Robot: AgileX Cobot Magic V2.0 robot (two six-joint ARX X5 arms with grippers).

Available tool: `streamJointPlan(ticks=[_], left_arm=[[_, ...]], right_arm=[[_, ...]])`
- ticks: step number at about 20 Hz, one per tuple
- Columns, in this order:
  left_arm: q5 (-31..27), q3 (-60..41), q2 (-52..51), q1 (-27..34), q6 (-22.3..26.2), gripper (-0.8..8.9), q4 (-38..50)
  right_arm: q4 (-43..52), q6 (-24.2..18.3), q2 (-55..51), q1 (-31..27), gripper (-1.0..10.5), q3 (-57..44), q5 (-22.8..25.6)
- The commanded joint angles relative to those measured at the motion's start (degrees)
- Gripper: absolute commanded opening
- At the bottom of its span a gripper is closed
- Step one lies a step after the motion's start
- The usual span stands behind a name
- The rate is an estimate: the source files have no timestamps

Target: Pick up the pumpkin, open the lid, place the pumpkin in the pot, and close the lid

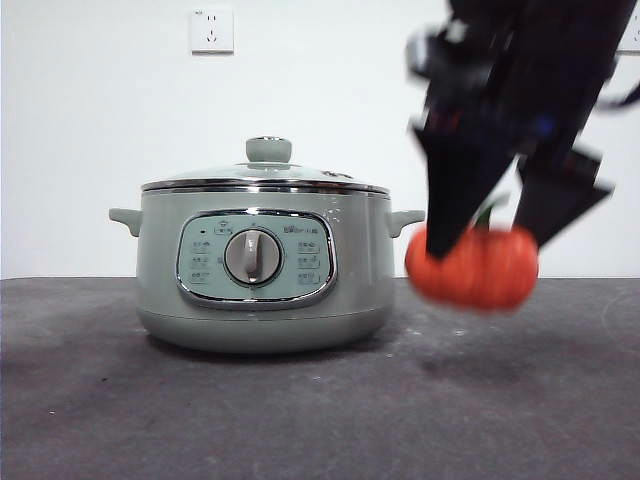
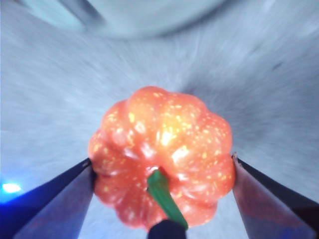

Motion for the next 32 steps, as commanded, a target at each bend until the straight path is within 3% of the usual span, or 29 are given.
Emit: streamJointPlan(ticks=[1,3,8,15,20,26,32], left_arm=[[0.02,0.39,3.63,-1.18,-1.11,7.54,4.66],[-0.22,0.55,7.85,-2.54,-1.97,7.54,8.9],[-7.93,6.36,21.05,-8.63,-1.57,7.54,14.69],[-19.58,20.33,40.41,-17.99,3.76,7.54,17.4],[-24.02,27.15,52.57,-22.38,5.95,7.54,20.87],[-27.08,27.45,60.67,-24.57,7.37,7.54,25.9],[-28.85,27.45,62.53,-25.86,8.7,7.53,26.77]], right_arm=[[-1.09,1.25,-7.82,0.13,-0.1,0.07,0.13],[-1.31,2.01,-14.21,0.11,-0.1,0.07,0.13],[-2.27,3.76,-24.98,0.13,-0.1,0.07,0.09],[-5.29,4.26,-29.7,0.13,-0.1,0.07,0.07],[-5.35,5.35,-30.49,0.13,-0.1,0.09,-0.07],[-5.51,5.7,-31.08,0.13,-0.1,0.07,-0.04],[-5.38,5.7,-31.08,0.11,-0.1,0.09,0.0]])
